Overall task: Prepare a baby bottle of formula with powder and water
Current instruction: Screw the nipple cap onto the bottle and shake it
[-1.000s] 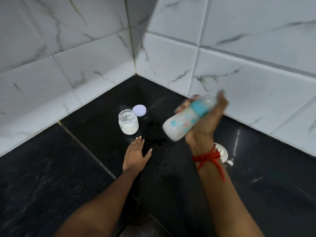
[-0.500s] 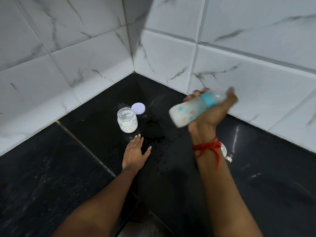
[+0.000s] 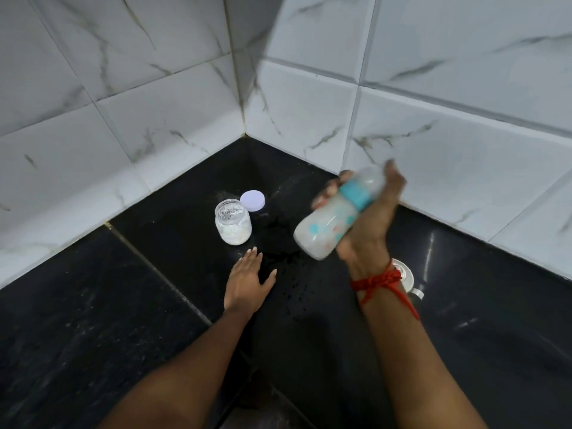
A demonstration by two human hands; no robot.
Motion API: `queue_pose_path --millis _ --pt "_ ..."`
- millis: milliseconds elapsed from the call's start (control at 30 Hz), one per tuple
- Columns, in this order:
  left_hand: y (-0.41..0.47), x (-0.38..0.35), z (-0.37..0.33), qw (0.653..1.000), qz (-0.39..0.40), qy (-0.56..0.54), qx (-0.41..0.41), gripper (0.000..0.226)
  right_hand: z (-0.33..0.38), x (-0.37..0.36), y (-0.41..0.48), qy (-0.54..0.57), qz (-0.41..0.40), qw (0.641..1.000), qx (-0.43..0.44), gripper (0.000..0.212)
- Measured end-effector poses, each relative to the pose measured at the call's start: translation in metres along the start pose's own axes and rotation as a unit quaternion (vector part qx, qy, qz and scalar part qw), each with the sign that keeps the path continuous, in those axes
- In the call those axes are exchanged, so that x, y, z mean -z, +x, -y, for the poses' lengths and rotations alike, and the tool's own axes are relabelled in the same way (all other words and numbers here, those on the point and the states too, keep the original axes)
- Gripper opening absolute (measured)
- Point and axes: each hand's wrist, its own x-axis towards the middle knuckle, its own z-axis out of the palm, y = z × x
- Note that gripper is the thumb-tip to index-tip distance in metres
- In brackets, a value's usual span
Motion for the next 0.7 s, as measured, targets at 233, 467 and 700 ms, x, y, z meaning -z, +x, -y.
queue_pose_path --millis 233,467,700 --pt "0.001 0.000 0.001 1.000 -0.004 0.000 0.003 0.068 0.002 0.007 0.010 0.018 -0.021 1.000 0.009 0.058" --pt "0.001 -0.001 0.002 1.000 0.004 0.000 0.003 0.068 0.002 0.011 0.010 0.028 -0.007 0.999 0.020 0.058" --pt "0.003 0.000 0.003 1.000 0.002 0.002 0.003 0.068 -0.006 0.026 -0.005 -0.002 -0.043 0.999 0.003 0.060"
